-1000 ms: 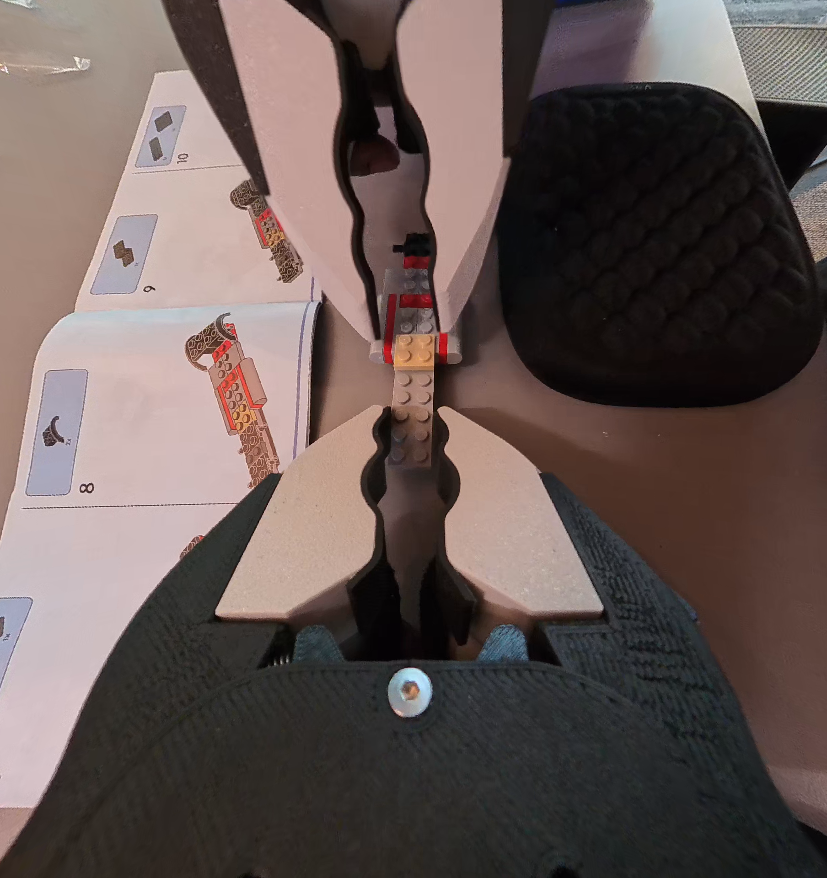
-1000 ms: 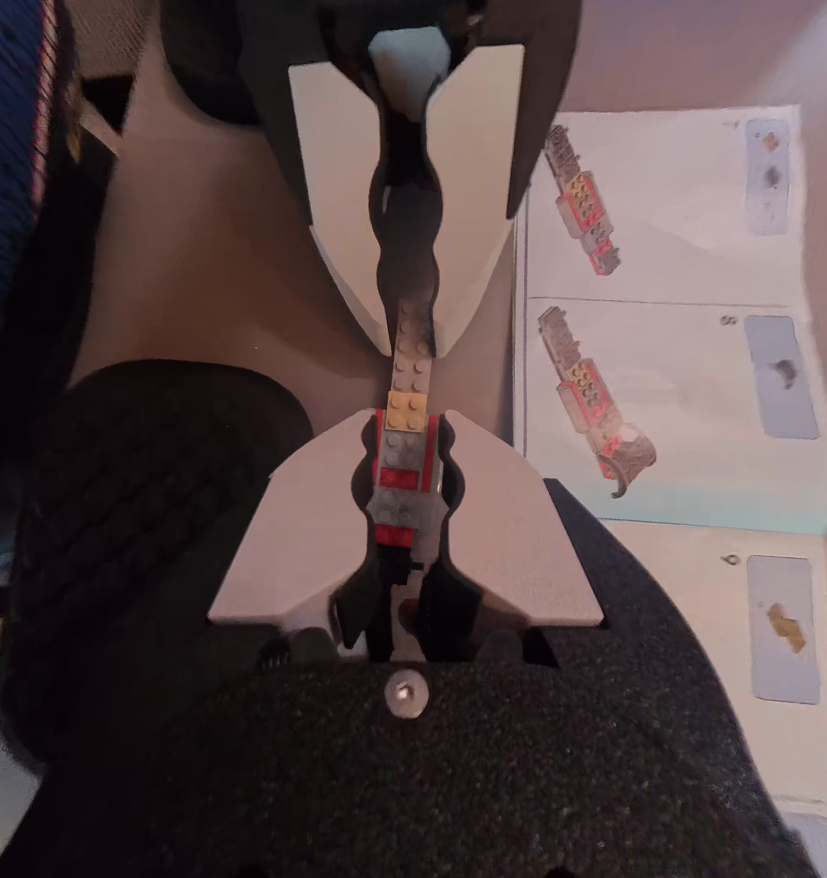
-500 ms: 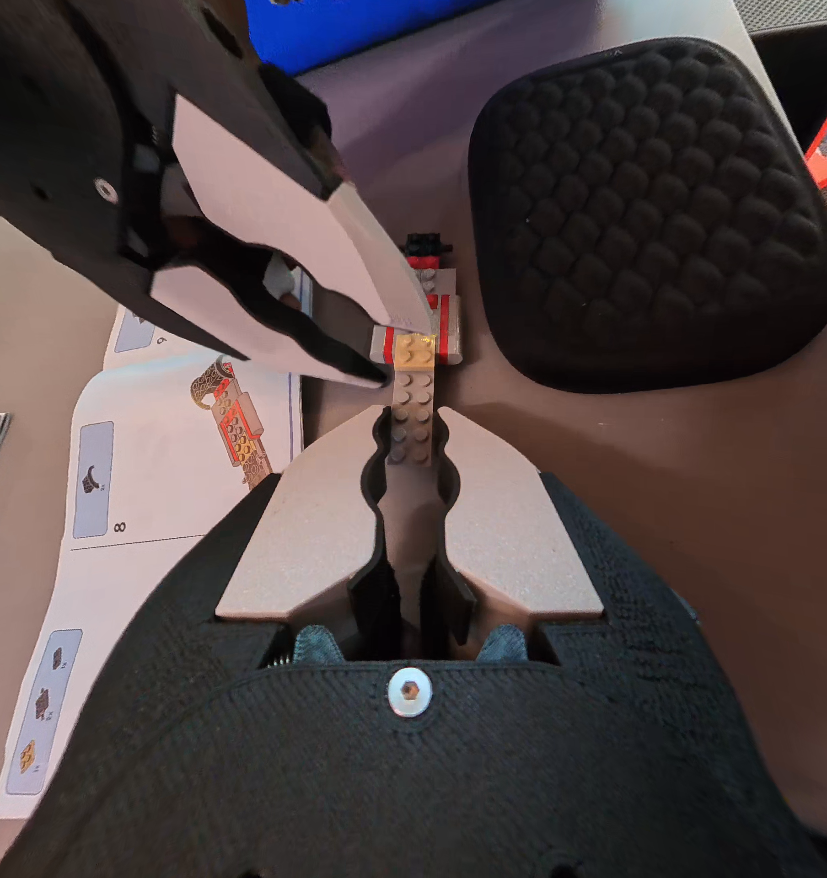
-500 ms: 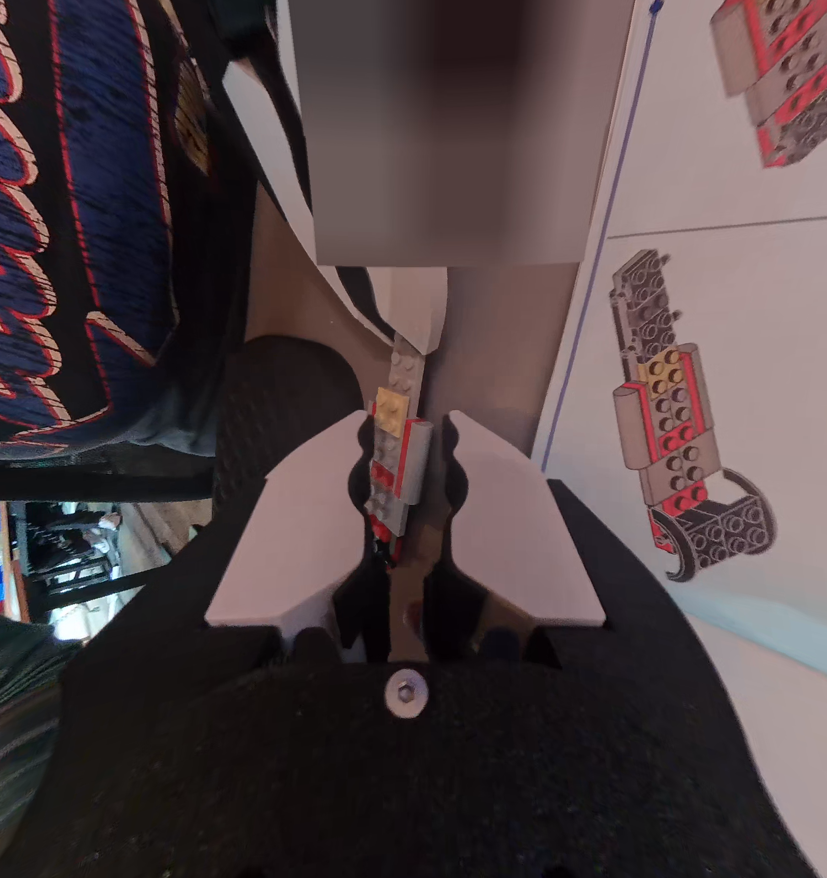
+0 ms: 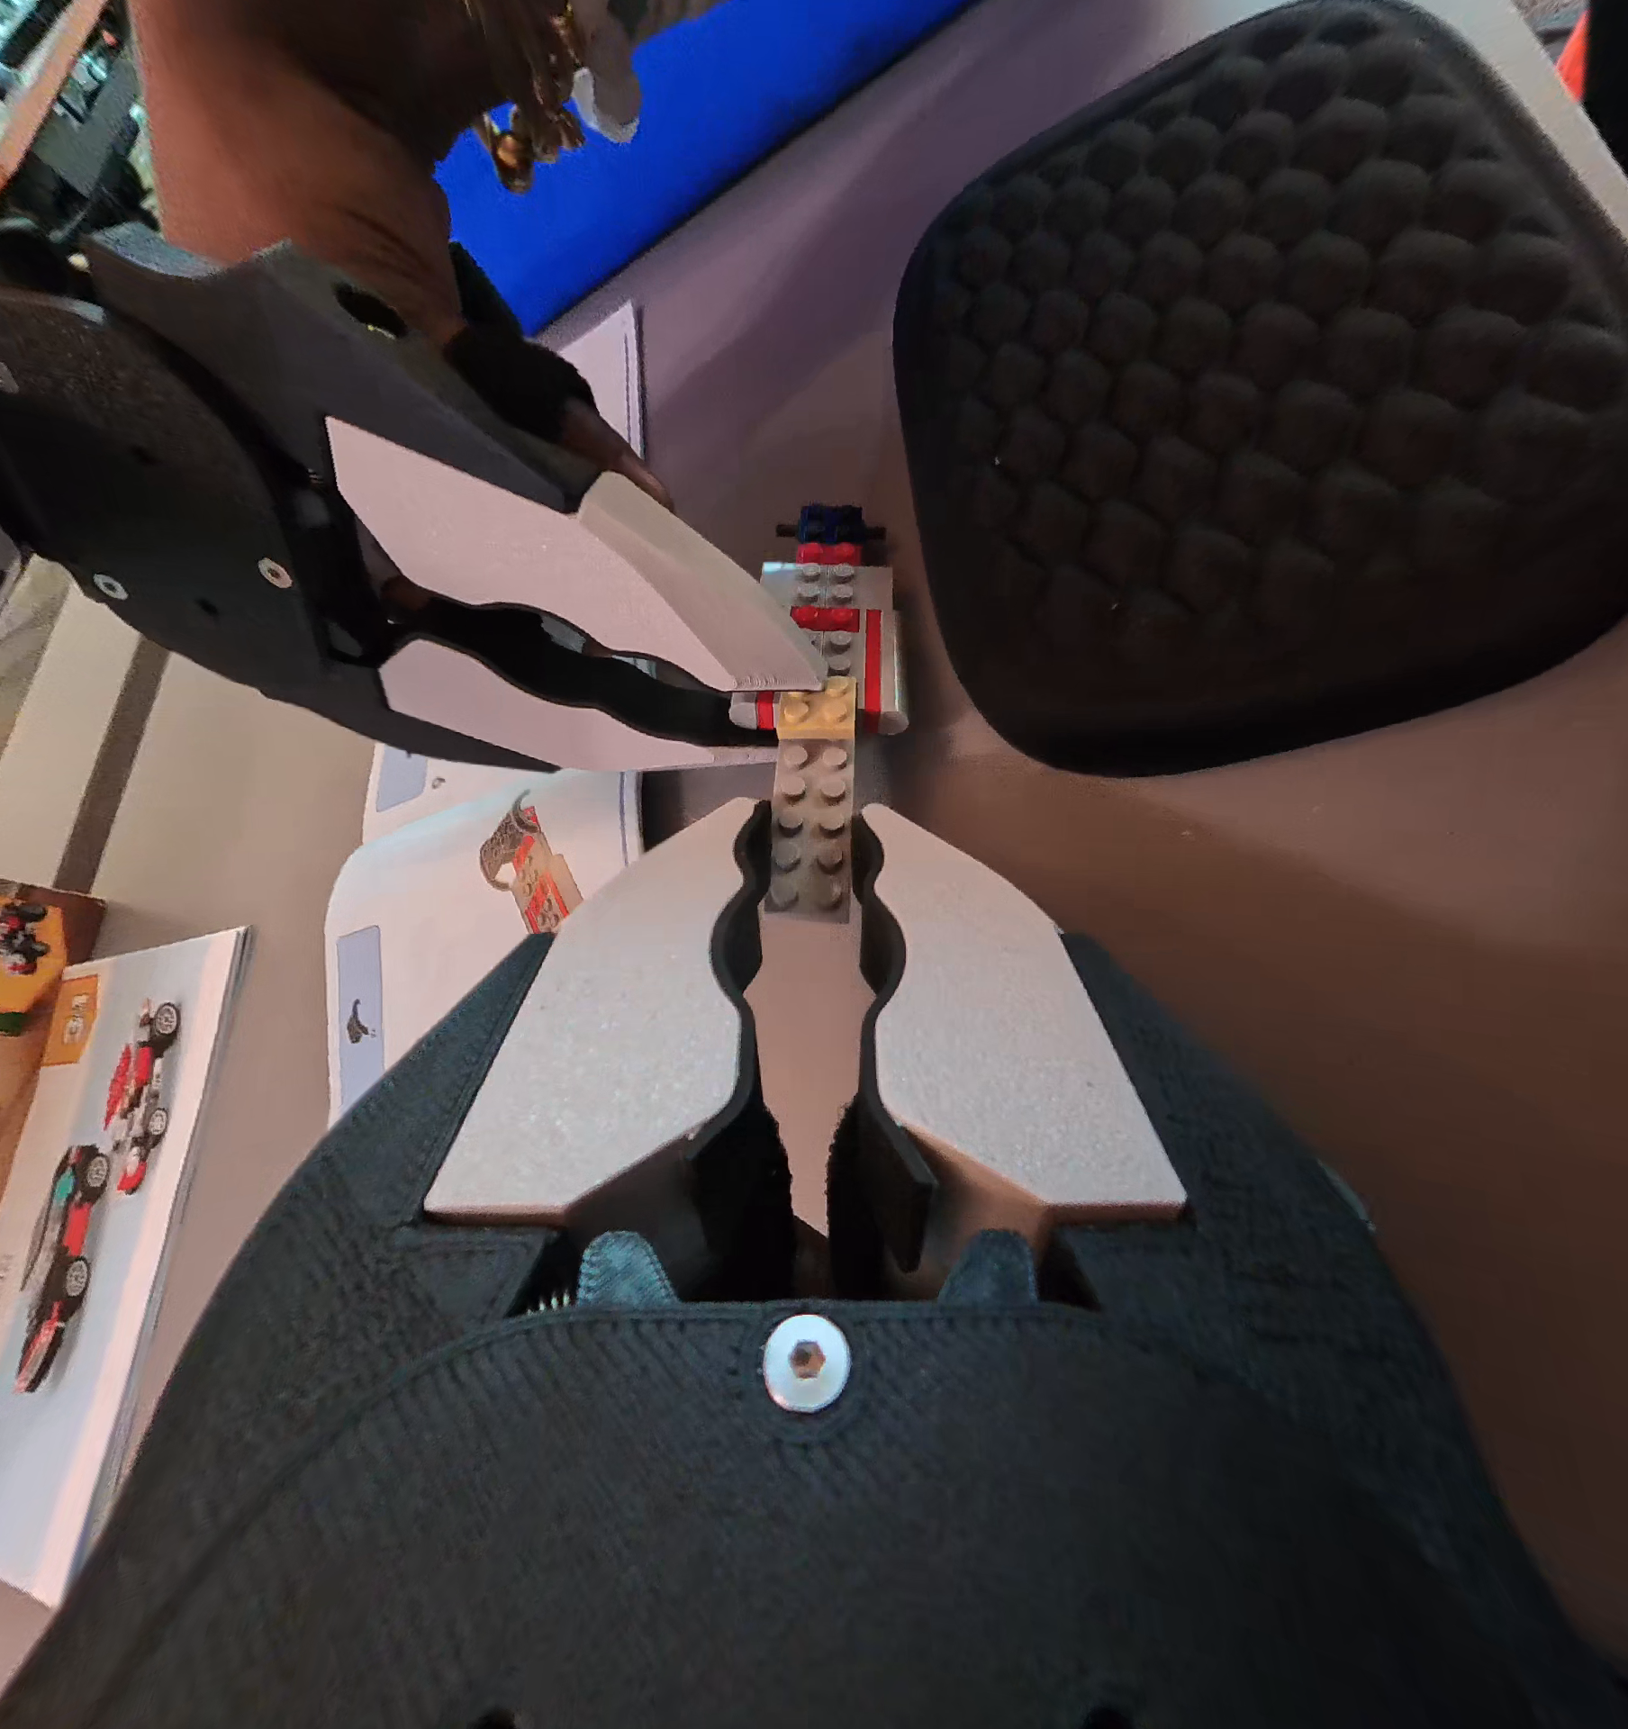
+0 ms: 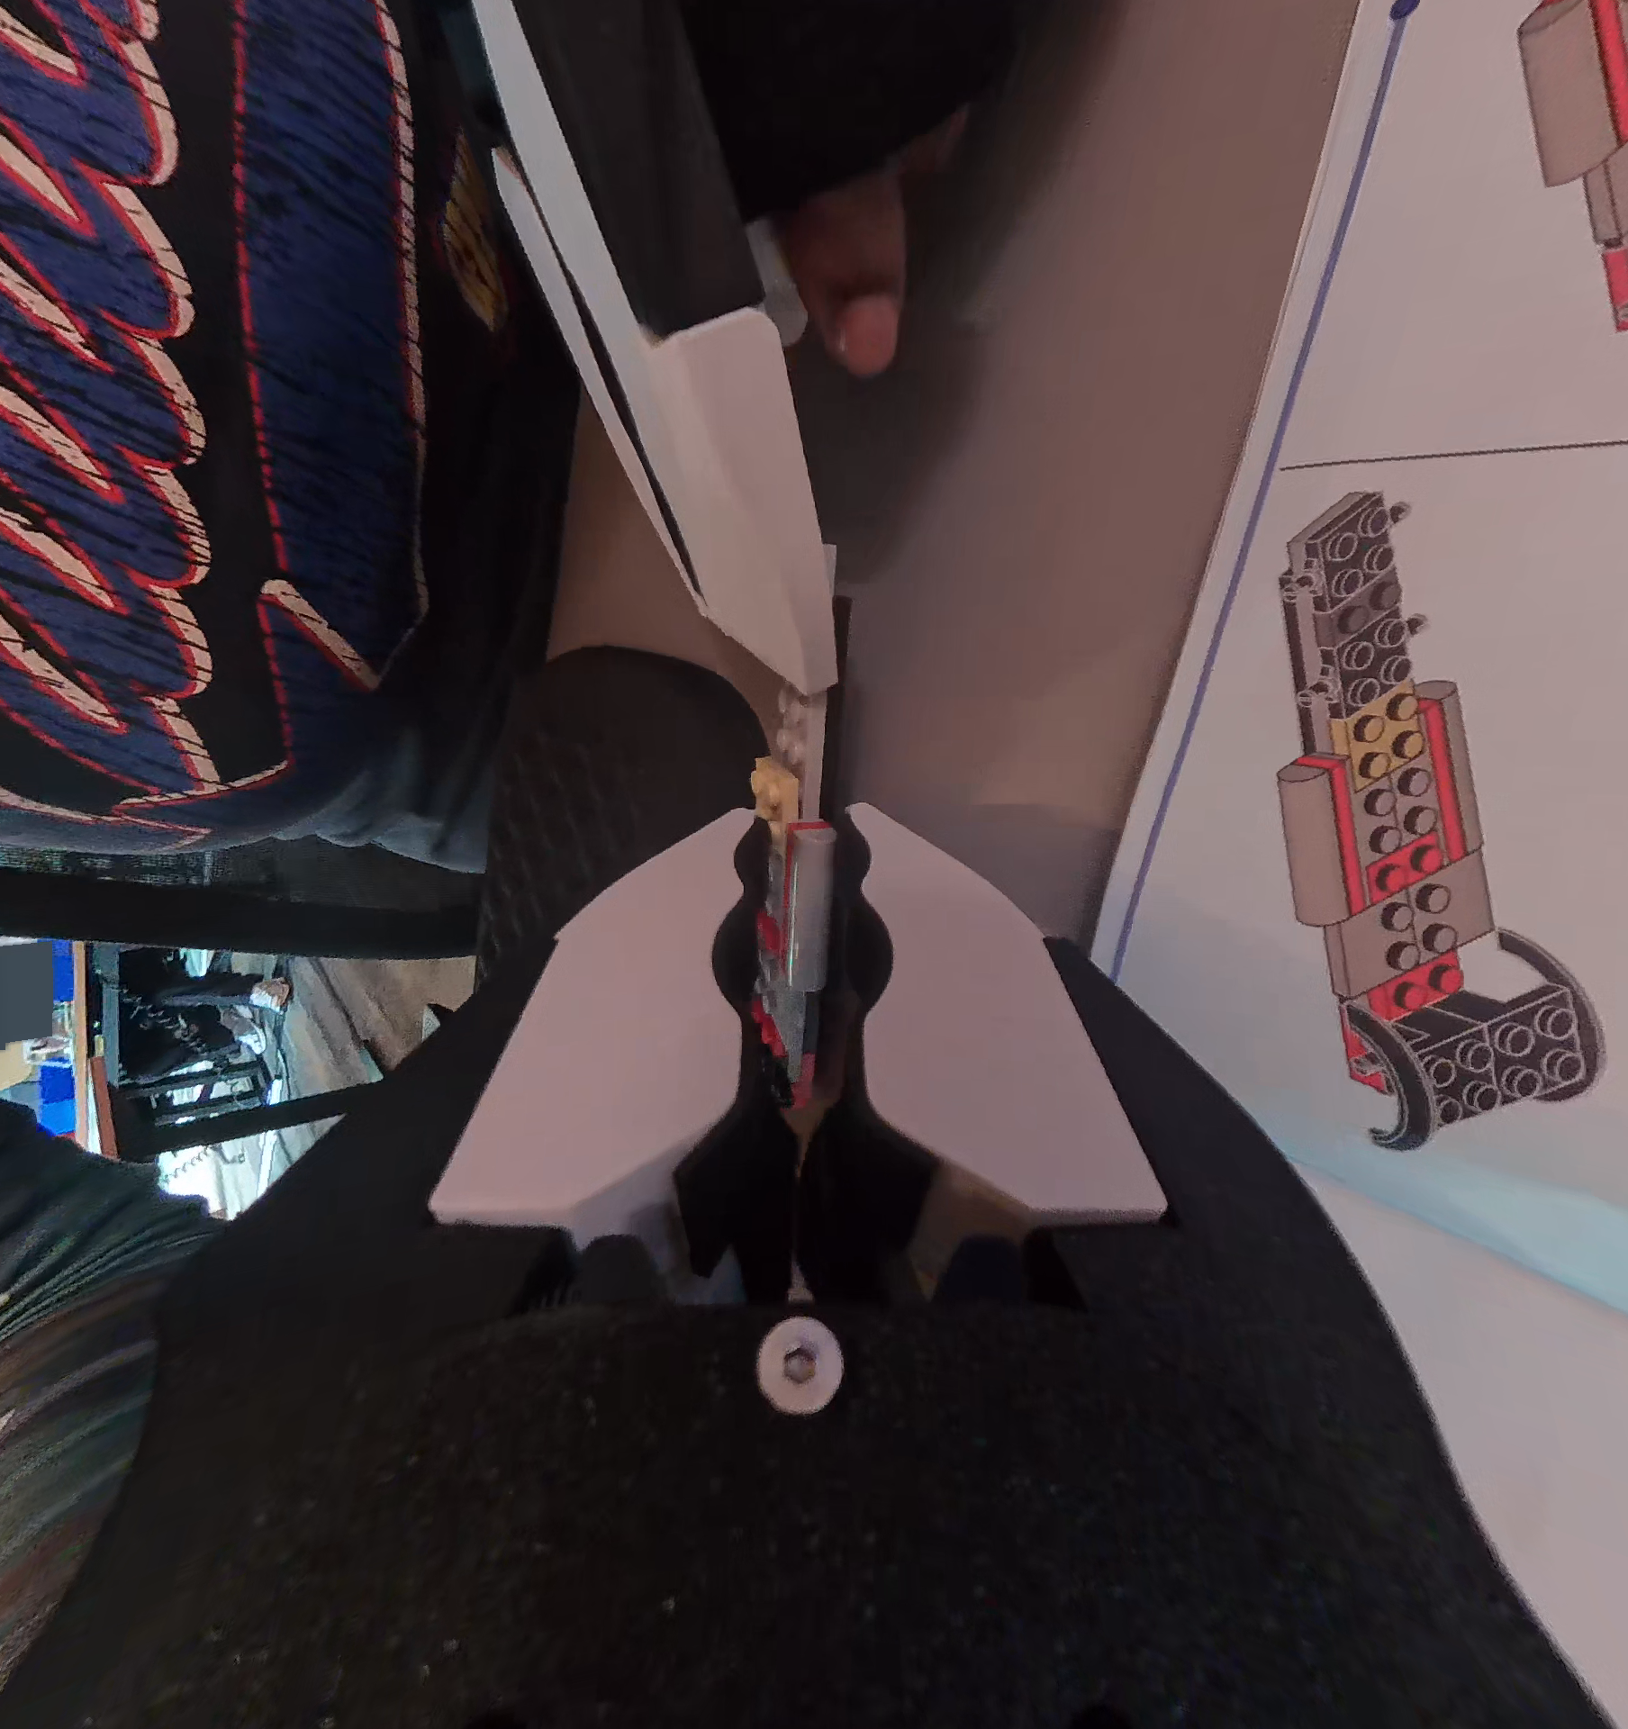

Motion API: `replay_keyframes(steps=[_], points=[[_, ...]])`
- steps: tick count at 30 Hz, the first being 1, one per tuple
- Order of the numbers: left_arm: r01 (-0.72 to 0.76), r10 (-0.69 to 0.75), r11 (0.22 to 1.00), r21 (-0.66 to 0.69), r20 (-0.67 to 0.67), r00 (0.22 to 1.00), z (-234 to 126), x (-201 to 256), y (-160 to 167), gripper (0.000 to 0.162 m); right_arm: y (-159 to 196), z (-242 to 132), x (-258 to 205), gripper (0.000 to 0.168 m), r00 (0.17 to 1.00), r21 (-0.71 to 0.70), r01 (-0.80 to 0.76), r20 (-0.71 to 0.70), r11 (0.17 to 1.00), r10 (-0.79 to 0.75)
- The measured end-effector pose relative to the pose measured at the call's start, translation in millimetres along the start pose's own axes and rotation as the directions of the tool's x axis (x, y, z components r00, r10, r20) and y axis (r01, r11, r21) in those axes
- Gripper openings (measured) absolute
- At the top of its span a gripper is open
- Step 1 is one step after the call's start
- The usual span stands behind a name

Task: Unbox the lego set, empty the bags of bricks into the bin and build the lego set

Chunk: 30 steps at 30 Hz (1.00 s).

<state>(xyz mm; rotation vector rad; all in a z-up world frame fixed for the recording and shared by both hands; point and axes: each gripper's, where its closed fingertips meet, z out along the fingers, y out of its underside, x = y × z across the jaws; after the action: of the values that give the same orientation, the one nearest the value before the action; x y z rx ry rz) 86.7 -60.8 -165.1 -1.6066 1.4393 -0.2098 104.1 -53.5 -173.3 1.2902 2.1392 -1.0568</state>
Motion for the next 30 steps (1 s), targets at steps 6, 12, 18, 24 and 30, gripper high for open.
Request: replay_keyframes(steps=[6,12,18,24,30], points=[[0.061,-0.061,0.996,0.059,-0.010,0.998,-2.8,-1.6,-8.5,0.016,-1.3,-2.6,-4.3,0.013,0.998,0.068,0.046,-0.054,0.997,-0.042],[0.522,-0.553,0.752,0.401,-0.045,0.832,-33.3,-57.2,-31.0,0.037,-45.6,-51.8,-15.7,0.013,0.973,0.535,0.178,-0.220,0.826,-0.068],[0.678,-0.677,0.538,0.500,-0.222,0.701,-46.7,-72.2,-44.3,0.023,-71.0,-79.2,-27.3,0.013,0.917,0.744,0.335,-0.399,0.577,-0.017],[0.628,-0.658,0.565,0.535,-0.168,0.734,-51.4,-73.6,-44.2,0.013,-74.2,-77.3,-27.0,0.012,0.870,0.747,0.404,-0.492,0.528,0.031],[0.614,-0.646,0.567,0.549,-0.165,0.745,-53.5,-72.2,-44.7,0.010,-75.4,-76.5,-28.5,0.012,0.798,0.686,0.474,-0.599,0.552,0.058]])
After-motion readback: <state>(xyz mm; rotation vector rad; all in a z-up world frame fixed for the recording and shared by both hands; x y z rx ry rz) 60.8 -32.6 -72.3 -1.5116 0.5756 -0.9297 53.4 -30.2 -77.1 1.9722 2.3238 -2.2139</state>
